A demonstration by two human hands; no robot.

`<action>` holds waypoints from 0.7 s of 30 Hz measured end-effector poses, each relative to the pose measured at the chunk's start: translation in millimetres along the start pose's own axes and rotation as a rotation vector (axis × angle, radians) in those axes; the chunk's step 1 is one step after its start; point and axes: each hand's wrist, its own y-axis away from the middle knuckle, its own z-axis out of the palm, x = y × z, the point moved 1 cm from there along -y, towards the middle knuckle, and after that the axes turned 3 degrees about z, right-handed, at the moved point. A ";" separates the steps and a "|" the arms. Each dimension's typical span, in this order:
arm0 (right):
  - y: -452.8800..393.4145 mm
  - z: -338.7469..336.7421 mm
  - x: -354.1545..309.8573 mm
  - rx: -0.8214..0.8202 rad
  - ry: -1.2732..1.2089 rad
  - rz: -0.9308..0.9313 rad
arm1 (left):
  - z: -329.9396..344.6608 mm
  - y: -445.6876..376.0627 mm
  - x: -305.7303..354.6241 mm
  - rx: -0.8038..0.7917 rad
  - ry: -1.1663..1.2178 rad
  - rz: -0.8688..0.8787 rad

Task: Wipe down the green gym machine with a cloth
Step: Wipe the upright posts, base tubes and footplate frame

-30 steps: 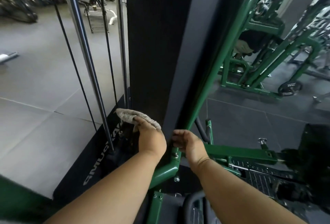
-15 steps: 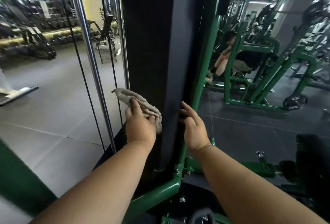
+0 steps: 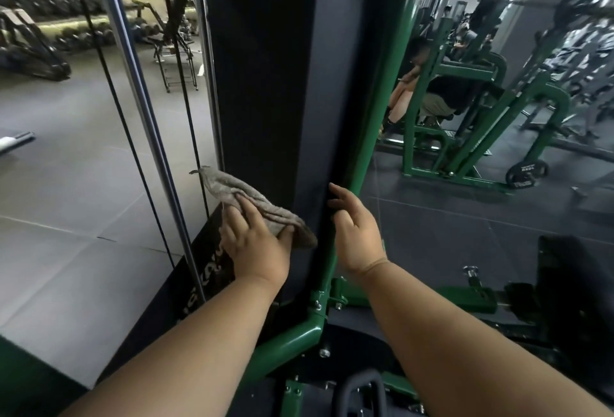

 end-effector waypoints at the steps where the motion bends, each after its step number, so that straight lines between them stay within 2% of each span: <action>1: -0.6 1.0 -1.7 0.000 0.021 -0.011 | -4.7 -3.5 6.9 0.018 0.013 0.001; 5: -6.2 -4.8 -20.3 0.037 0.070 -0.067 | -35.1 -30.0 47.4 0.083 0.067 0.045; 9: -14.5 -19.6 -57.2 0.131 0.077 -0.136 | -81.3 -57.7 90.6 0.111 0.119 0.004; 13: -24.1 -32.4 -93.3 0.212 0.097 -0.223 | -138.9 -90.6 127.9 0.219 0.080 0.141; 16: -30.0 -41.6 -117.6 0.307 0.125 -0.281 | -180.1 -110.0 163.2 0.232 0.104 0.145; 21: -44.3 -50.1 -137.1 0.435 0.124 -0.251 | -240.1 -143.4 208.4 0.285 0.152 0.141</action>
